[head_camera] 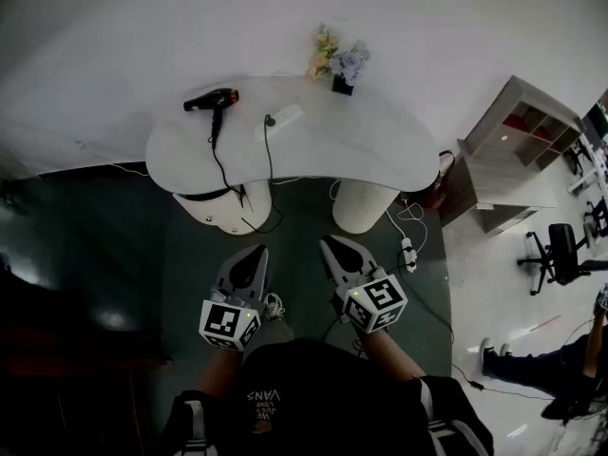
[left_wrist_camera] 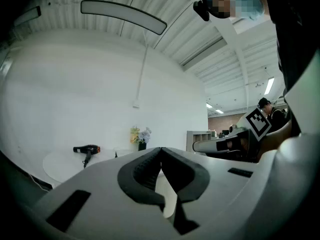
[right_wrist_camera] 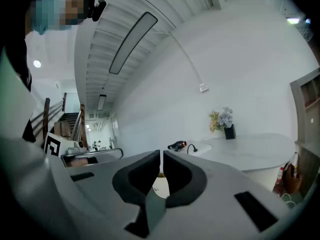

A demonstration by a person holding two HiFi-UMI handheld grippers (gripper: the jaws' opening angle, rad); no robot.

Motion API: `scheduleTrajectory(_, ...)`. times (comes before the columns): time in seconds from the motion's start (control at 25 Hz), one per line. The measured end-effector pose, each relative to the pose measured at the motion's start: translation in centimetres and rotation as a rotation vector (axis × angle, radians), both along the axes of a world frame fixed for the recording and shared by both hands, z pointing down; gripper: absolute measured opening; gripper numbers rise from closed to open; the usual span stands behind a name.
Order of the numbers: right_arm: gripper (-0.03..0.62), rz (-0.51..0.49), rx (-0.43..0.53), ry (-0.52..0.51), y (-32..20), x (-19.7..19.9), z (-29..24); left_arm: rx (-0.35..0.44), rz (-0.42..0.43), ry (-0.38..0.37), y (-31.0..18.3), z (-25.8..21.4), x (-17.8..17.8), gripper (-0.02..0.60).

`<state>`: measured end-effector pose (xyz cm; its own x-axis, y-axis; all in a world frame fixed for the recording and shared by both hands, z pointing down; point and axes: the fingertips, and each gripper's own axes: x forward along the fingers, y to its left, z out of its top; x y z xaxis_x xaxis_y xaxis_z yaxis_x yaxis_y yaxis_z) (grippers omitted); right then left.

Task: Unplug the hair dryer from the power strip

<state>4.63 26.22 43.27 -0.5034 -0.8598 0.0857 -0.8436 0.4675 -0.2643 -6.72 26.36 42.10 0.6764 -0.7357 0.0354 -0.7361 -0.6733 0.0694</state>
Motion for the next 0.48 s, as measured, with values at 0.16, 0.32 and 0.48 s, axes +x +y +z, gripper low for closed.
scheduleTrajectory(0.16,0.046,0.013,-0.009,-0.019,-1.5,0.1,0.6,-0.018,0.005,0.004,-1.4,0.7,-0.3,0.018)
scheduleTrajectory(0.32,0.048,0.029,-0.017,-0.009,-3.4,-0.3,1.0,-0.041,0.010,0.001,-3.3,1.4,-1.0,0.018)
scheduleTrajectory(0.48,0.048,0.050,-0.031,-0.003,-5.8,-0.6,1.3,-0.064,0.020,-0.008,-5.7,1.9,-1.6,0.020)
